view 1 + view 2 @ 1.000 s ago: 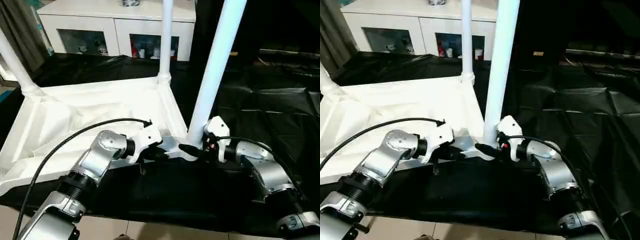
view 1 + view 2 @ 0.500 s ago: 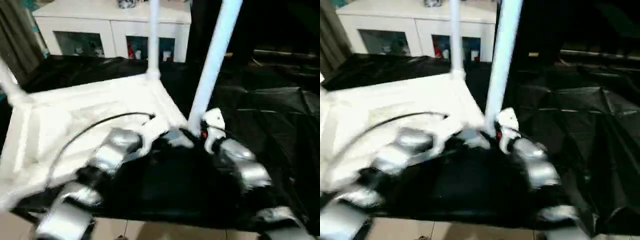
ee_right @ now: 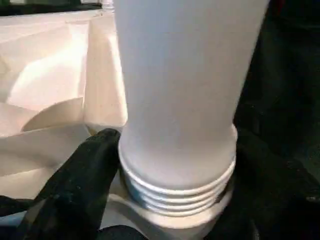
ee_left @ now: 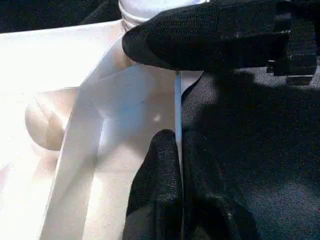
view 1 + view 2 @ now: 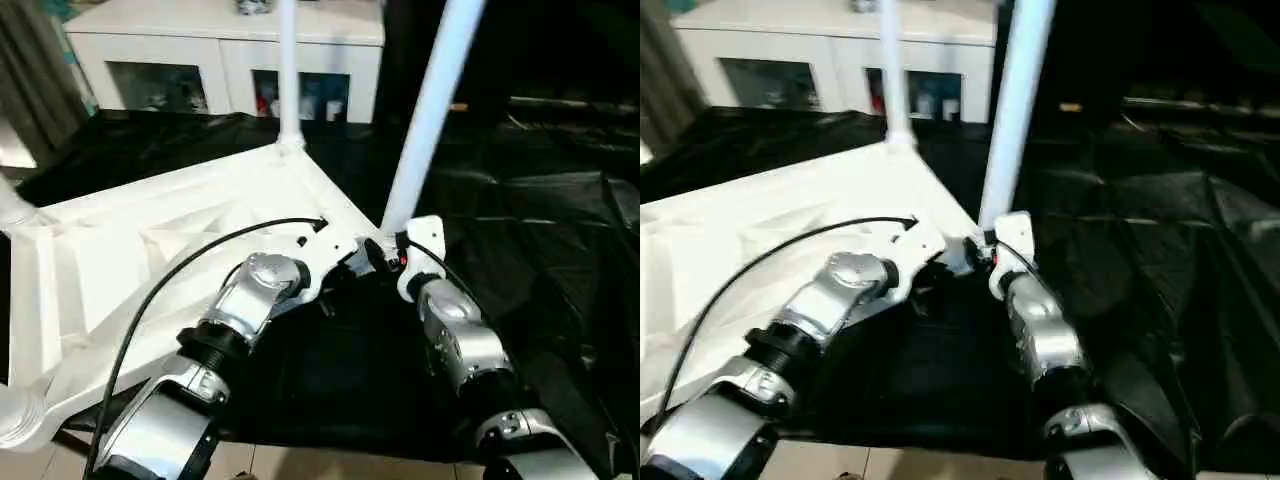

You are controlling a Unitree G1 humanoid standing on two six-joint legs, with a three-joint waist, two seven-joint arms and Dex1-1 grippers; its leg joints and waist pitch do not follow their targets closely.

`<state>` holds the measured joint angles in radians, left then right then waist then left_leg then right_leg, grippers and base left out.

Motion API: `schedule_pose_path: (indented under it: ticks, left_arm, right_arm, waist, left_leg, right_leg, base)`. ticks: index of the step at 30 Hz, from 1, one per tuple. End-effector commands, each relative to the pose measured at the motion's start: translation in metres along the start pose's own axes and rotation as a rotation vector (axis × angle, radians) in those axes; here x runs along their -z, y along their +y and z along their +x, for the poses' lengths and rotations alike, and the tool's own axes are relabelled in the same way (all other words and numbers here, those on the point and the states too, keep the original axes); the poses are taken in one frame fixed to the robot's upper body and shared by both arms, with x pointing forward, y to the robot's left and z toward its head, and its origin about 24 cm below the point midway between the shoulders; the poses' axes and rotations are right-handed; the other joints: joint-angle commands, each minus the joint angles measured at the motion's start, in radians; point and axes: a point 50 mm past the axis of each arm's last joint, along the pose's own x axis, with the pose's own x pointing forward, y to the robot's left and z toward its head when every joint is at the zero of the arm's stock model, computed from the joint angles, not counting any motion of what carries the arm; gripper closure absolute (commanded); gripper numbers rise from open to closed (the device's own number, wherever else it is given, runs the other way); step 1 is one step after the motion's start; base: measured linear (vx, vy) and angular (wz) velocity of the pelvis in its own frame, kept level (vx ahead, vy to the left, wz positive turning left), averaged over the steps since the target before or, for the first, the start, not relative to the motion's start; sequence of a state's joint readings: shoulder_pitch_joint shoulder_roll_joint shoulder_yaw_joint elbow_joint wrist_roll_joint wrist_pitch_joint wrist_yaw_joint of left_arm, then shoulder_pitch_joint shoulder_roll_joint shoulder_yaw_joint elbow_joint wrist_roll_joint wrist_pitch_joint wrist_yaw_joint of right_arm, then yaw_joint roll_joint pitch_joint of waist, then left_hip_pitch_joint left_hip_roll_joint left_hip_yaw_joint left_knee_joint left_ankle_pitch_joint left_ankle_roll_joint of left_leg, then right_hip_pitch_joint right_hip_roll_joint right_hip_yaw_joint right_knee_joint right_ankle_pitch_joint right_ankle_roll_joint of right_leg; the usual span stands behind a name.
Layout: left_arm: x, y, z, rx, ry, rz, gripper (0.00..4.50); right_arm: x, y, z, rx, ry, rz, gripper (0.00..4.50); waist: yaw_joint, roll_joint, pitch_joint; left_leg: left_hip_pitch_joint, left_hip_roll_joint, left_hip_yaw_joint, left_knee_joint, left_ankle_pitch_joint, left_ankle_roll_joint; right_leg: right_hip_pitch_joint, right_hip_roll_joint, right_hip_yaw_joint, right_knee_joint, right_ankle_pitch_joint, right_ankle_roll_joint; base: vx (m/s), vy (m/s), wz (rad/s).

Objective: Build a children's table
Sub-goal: Rotate leg to tighten

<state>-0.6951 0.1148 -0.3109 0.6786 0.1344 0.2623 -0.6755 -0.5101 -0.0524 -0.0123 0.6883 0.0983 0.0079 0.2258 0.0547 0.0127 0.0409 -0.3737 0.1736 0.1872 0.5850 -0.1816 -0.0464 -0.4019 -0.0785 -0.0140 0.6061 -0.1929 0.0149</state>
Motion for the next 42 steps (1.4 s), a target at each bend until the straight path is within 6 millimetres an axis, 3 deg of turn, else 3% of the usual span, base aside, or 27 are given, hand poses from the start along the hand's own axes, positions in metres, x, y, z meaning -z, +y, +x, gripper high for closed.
schedule_pose_path:
  ticks: [1,3,4,5,11,15,18,22,24,38,42]
  left_arm:
    - [0.013,-0.002,-0.005,0.018,-0.023,-0.018,4.50]
    - [0.016,-0.002,-0.008,0.038,-0.022,-0.007,4.50]
    - [0.019,-0.001,-0.011,0.054,-0.019,0.002,4.50]
    - [0.022,-0.002,-0.016,0.094,-0.028,0.016,4.50]
    - [0.029,-0.006,-0.037,0.281,-0.074,0.067,4.50]
    - [0.032,-0.009,-0.048,0.373,-0.075,0.067,4.50]
    - [0.029,-0.014,-0.057,0.476,-0.095,0.050,4.50]
    - [0.030,-0.013,-0.058,0.481,-0.088,0.060,4.50]
    - [0.032,-0.012,-0.058,0.473,-0.082,0.059,4.50]
    - [0.032,-0.012,-0.060,0.478,-0.069,0.053,4.50]
    - [0.032,-0.012,-0.060,0.479,-0.066,0.051,4.50]
  right_arm:
    - [-0.013,-0.006,-0.001,-0.079,-0.042,0.006,0.43]
    - [-0.016,-0.007,-0.005,-0.158,-0.043,-0.014,0.43]
    - [-0.019,-0.009,-0.010,-0.237,-0.043,-0.041,0.43]
    - [-0.020,-0.012,-0.019,-0.347,-0.030,-0.089,0.43]
    - [-0.015,-0.025,-0.049,-0.627,0.090,-0.264,0.43]
    - [-0.017,-0.029,-0.052,-0.658,0.111,-0.289,0.43]
    - [-0.021,-0.029,-0.051,-0.667,0.113,-0.300,0.43]
    - [-0.019,-0.024,-0.054,-0.741,0.144,-0.307,0.43]
    - [-0.017,-0.023,-0.055,-0.753,0.153,-0.311,0.43]
    - [-0.015,-0.019,-0.056,-0.800,0.152,-0.291,1.64]
    - [-0.015,-0.019,-0.056,-0.801,0.149,-0.291,1.68]
  waist:
    - [0.003,-0.020,-0.050]
    - [0.004,-0.021,-0.052]
    - [0.007,-0.022,-0.052]
    - [0.007,-0.026,-0.052]
    - [0.015,-0.025,-0.052]
    - [0.011,-0.022,-0.047]
    - [0.008,-0.023,-0.047]
    - [0.010,-0.027,-0.049]
    - [0.012,-0.027,-0.050]
    - [0.016,-0.030,-0.052]
    - [0.017,-0.030,-0.051]
  left_leg:
    - [0.004,0.045,-0.020,-0.079,-0.273,0.038]
    - [0.004,0.045,-0.019,-0.076,-0.252,0.047]
    - [0.003,0.044,-0.017,-0.072,-0.218,0.064]
    - [0.002,0.045,-0.016,-0.072,-0.210,0.070]
    - [0.004,0.048,-0.014,-0.067,-0.176,0.104]
    - [0.010,0.052,-0.013,-0.073,-0.236,0.072]
    - [0.010,0.055,-0.015,-0.078,-0.246,0.054]
    - [0.010,0.050,-0.011,-0.071,-0.197,0.069]
    - [0.010,0.051,-0.011,-0.069,-0.191,0.072]
    - [0.010,0.050,-0.010,-0.065,-0.159,0.082]
    - [0.011,0.050,-0.011,-0.064,-0.165,0.079]
  right_leg:
    - [0.036,-0.058,0.027,-0.087,-0.267,-0.184]
    - [0.039,-0.056,0.025,-0.084,-0.232,-0.192]
    - [0.041,-0.053,0.025,-0.078,-0.172,-0.204]
    - [0.042,-0.054,0.025,-0.078,-0.162,-0.206]
    - [0.044,-0.057,0.024,-0.074,-0.134,-0.228]
    - [0.034,-0.056,0.026,-0.081,-0.233,-0.235]
    - [0.035,-0.056,0.026,-0.077,-0.232,-0.234]
    - [0.039,-0.054,0.027,-0.070,-0.147,-0.247]
    - [0.040,-0.056,0.027,-0.070,-0.143,-0.249]
    - [0.043,-0.055,0.025,-0.063,-0.110,-0.261]
    - [0.043,-0.055,0.025,-0.064,-0.126,-0.260]
  base:
    - [0.000,0.000,0.00]
    - [0.000,0.000,0.00]
    - [0.000,0.000,0.00]
    - [0.000,0.000,0.00]
    - [0.000,0.000,0.00]
    - [0.000,0.000,0.00]
    - [0.000,0.000,0.00]
    - [0.000,0.000,0.00]
    - [0.000,0.000,0.00]
    - [0.000,0.000,0.00]
    - [0.000,0.000,0.00]
